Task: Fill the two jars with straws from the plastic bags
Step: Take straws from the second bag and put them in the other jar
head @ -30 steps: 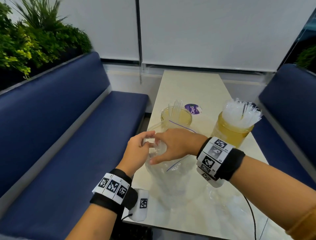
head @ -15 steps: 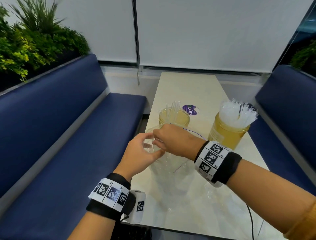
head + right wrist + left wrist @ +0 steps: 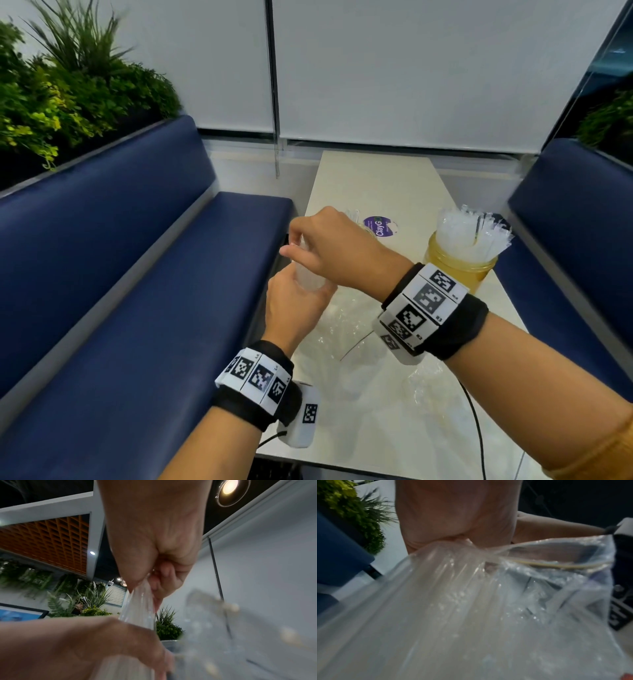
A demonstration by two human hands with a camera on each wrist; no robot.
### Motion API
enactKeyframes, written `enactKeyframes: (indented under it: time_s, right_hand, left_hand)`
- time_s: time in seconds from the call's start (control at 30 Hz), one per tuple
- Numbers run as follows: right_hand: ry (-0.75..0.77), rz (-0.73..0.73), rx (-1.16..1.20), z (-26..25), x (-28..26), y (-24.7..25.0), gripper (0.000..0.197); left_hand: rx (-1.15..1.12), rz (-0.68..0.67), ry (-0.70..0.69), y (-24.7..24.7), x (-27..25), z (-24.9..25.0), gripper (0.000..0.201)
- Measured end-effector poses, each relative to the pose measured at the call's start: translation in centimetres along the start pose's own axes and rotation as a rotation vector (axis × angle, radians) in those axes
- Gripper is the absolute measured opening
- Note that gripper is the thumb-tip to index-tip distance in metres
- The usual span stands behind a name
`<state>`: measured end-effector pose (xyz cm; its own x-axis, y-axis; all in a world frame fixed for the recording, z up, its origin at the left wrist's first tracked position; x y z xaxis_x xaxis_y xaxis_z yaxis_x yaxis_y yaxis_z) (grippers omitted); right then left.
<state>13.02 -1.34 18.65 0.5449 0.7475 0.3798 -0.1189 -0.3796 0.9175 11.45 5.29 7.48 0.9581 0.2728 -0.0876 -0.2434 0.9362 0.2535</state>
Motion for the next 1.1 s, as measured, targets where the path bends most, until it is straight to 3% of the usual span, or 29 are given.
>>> enactKeyframes:
  time_s: [0.1, 0.2, 0.27, 0.33, 0.43, 0.57, 0.8, 1.1]
  right_hand:
    - [-0.115, 0.099, 0.056, 0.6, -0.7, 1.3, 0.058]
    - [-0.255, 0.051, 0.124, 2.0, -1.8, -0.1, 0.076]
    - [-0.228, 0.029, 0.172, 2.0, -2.3, -2.1, 0.063]
    - [-0.202, 0.097, 0.224, 2.1, -2.4, -3.2, 0.048]
    - [-0.178, 0.167, 0.234, 2.3, -2.2, -3.7, 0.048]
    - [-0.118, 0.193, 0.193, 2.3, -1.0, -3.3, 0.038]
    - [-0.131, 0.395, 0.188, 2.8, 1.5, 3.5, 0.036]
    - [-0.175, 0.629, 0.281, 6.4, 3.0, 12.5, 0.042]
  left_hand:
    - [-0.031, 0.023, -0.066, 0.1, 0.0, 0.3, 0.03]
    - [0.015, 0.037, -0.091, 0.1, 0.4, 0.5, 0.019]
    - [0.134, 0.044, -0.105, -0.2, 0.6, 0.6, 0.011]
    - [0.165, 0.074, -0.133, -0.2, 0.4, 0.7, 0.016]
    - [0.033, 0.066, -0.069, 0.3, 0.1, 0.1, 0.028]
    - [0.065, 0.039, 0.007, 0.2, 0.5, -0.6, 0.01]
    - [0.076, 0.015, 0.007, 0.8, 0.0, -1.3, 0.043]
    - [0.186, 0.051, -0.002, 2.7, 1.0, -2.5, 0.039]
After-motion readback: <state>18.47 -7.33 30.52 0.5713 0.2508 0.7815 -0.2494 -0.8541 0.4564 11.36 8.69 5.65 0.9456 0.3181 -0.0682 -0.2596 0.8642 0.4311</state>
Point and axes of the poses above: each hand's wrist, its own x-axis towards the middle knuckle, its own y-axis out of the back of the hand, z = x × y, the point moved 8 cm from there along x, towards the middle knuckle, and after that the axes turned 14 degrees about y, right-handed, at the moved point
